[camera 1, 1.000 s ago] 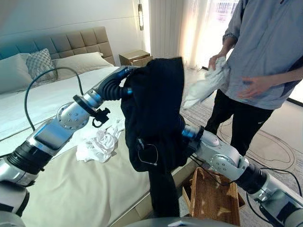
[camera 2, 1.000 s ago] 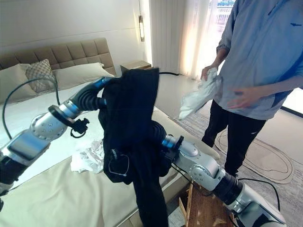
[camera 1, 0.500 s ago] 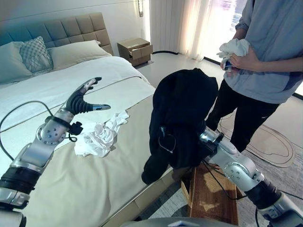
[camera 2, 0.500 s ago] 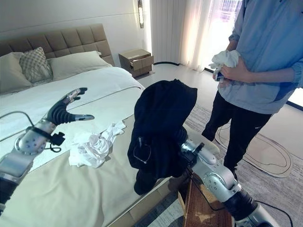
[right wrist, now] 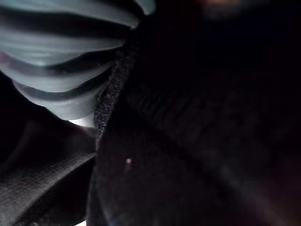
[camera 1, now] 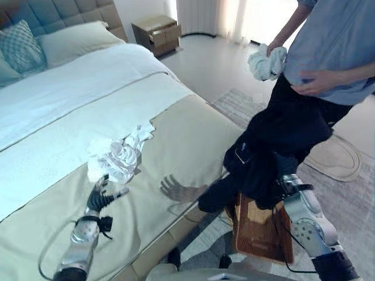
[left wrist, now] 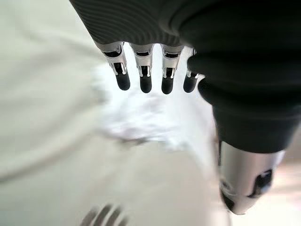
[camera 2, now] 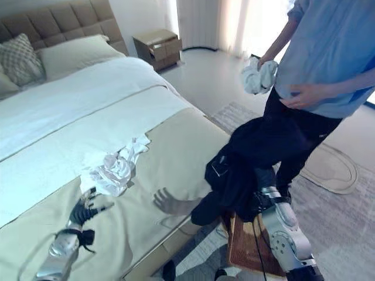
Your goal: Pick up clothes into the bucket
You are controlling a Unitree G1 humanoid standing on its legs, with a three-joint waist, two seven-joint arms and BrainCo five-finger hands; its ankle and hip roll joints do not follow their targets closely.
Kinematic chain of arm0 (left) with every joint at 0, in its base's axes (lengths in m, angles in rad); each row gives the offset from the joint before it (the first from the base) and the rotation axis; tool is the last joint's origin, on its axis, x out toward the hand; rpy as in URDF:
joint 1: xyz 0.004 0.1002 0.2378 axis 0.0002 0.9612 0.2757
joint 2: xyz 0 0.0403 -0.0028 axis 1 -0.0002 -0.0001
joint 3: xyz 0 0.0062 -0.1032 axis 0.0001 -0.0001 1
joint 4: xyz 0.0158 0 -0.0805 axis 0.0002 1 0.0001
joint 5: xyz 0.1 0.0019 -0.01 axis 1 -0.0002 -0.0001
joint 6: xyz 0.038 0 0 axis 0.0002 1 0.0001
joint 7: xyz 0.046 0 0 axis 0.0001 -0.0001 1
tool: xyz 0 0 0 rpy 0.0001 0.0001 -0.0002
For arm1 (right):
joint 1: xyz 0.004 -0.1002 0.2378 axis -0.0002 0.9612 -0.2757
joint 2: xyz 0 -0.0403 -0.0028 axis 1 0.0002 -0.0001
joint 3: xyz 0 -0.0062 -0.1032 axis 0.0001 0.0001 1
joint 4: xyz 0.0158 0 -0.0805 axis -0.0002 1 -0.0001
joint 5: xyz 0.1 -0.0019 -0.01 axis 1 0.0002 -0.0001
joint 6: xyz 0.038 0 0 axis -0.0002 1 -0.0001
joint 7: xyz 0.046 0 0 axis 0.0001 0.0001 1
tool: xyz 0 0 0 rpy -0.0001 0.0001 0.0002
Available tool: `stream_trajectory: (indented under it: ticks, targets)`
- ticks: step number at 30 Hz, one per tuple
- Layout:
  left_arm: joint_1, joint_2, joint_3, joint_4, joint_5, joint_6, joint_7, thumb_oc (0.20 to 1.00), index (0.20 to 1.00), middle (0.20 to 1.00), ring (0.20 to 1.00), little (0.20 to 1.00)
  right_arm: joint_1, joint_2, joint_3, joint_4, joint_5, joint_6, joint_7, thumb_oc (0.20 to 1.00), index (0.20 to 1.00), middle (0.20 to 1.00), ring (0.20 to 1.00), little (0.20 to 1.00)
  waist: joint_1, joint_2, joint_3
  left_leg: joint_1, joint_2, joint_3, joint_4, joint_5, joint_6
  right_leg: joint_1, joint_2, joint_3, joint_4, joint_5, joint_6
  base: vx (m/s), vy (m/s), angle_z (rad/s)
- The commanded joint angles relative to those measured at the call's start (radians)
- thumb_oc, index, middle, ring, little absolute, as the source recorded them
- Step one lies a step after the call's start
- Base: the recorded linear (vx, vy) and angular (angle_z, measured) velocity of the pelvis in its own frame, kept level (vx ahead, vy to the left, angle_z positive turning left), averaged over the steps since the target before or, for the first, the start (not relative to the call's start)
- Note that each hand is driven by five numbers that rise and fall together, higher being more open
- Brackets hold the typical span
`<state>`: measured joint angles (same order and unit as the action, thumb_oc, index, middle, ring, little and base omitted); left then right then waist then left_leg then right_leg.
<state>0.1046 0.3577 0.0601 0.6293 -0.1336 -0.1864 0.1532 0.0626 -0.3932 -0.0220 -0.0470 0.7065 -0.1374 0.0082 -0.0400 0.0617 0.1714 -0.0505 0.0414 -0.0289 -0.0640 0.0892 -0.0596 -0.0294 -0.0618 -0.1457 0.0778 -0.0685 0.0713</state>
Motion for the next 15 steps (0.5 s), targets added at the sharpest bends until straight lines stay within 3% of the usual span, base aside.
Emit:
stream_trajectory:
  ticks: [1,6,8,15]
  targets:
    - [-0.005,-0.010,0.047,0.048,-0.081,-0.051,0.110,1.000,1.000,1.000,1.000,1.000,-0.022,0.042,-0.036,-0.037,-0.125,-0.135,-0.134,0.200,0.200,0.200,0.200,0.200,0.007,-0.029,0.036,0.006,-0.051,0.030,0.076,-0.085,0.035,-0.073,-0.025,0.042,0.035,0.044,0.024,0.00,0.000,0.00]
    - [0.015,-0.086,0.012,0.241,-0.131,-0.043,0.133,1.000,1.000,1.000,1.000,1.000,-0.047,0.045,-0.063,0.132,-0.194,-0.155,-0.243,0.200,0.200,0.200,0.200,0.200,0.012,0.008,0.108,-0.045,-0.062,0.023,0.092,-0.076,0.037,-0.142,-0.037,0.043,0.080,0.038,0.023,-0.04,0.007,-0.01]
    - [0.035,-0.106,-0.066,0.312,-0.069,-0.018,0.129,1.000,1.000,1.000,1.000,1.000,-0.087,0.042,-0.074,0.250,-0.211,-0.161,-0.319,0.200,0.200,0.200,0.200,0.200,0.014,0.046,0.157,-0.078,-0.068,0.021,0.108,-0.075,0.037,-0.184,-0.044,0.045,0.108,0.033,0.021,-0.02,0.040,0.02]
    - [0.020,-0.114,-0.190,0.241,-0.078,-0.044,0.125,1.000,1.000,1.000,1.000,1.000,-0.246,-0.021,-0.088,0.470,-0.330,-0.169,-0.491,0.200,0.200,0.200,0.200,0.200,0.017,0.108,0.264,-0.189,-0.081,0.026,0.196,-0.093,0.035,-0.306,-0.060,0.063,0.207,0.007,0.013,-0.06,0.006,-0.01]
